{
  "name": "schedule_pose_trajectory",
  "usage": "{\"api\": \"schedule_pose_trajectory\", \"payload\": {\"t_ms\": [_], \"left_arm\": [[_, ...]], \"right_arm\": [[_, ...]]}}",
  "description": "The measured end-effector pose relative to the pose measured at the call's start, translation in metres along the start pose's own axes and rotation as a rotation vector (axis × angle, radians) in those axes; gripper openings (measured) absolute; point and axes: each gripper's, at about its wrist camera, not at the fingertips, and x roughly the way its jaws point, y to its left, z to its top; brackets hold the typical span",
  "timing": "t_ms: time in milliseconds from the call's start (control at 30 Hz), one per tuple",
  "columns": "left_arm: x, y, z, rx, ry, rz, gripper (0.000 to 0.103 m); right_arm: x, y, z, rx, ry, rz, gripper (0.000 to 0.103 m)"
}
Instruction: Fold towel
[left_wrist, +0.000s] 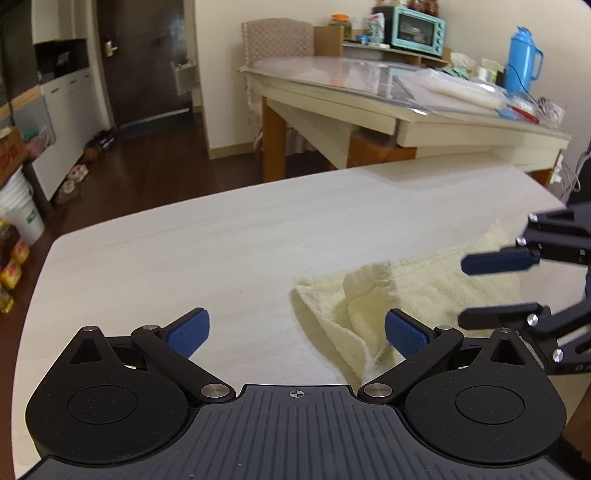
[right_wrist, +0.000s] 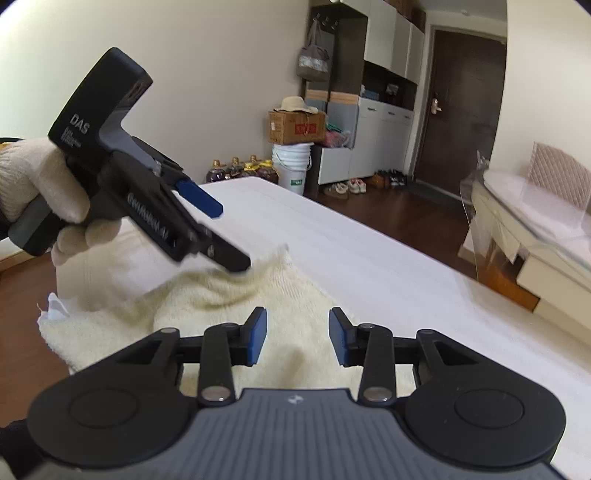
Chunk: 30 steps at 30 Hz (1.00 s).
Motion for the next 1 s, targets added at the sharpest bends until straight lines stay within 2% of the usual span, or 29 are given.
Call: {"api": "schedule_pose_trajectory", "payload": {"t_ms": [233,333,467,533,567,633,700,767,800,833,967,1000], "left_arm": [[0.004,-0.008,-0.003,0.080,0.030,-0.022,0.103],[-0.002,0.000,-0.003,0.052,-0.016,0.013,0.103],[-0.004,0.027,0.001,-0.053,-0.031,0.061,0.103],[-0.002,0.035,0.001,-0.080,-0.005,0.033,0.103],[-0.002,0.038,0.001,-0.092,0.004,0.007,0.103],[-0.008,0.038,-0.002,-0.106,-0.001,-0.113,0.103],[-0.012,0.029,-0.004,-0.079,-0.011,-0.170,0.101],[-0.013,0.020,-0.006,-0.043,-0.010,-0.191,0.088],[-0.013,0.016,-0.007,-0.030,-0.008,-0.190,0.064],[-0.012,0.013,-0.007,-0.019,-0.002,-0.188,0.051],[-0.009,-0.001,-0.010,0.034,0.004,-0.161,0.051],[-0.010,-0.003,-0.011,0.042,0.000,-0.154,0.048]], "right_arm": [[0.027,0.025,0.005,-0.433,0.036,-0.021,0.041],[0.044,0.031,0.013,-0.572,0.060,-0.012,0.042],[0.065,0.027,0.024,-0.599,0.078,-0.012,0.047],[0.072,0.026,0.028,-0.589,0.076,-0.002,0.046],[0.071,0.026,0.027,-0.580,0.072,0.004,0.046],[0.072,0.027,0.026,-0.571,0.071,0.008,0.046],[0.072,0.027,0.022,-0.574,0.073,0.001,0.046],[0.070,0.025,0.019,-0.563,0.082,0.007,0.046],[0.069,0.024,0.017,-0.558,0.082,0.006,0.046],[0.068,0.023,0.016,-0.553,0.083,0.005,0.046],[0.062,0.020,0.015,-0.533,0.082,0.000,0.046],[0.061,0.019,0.015,-0.530,0.083,-0.001,0.046]]}}
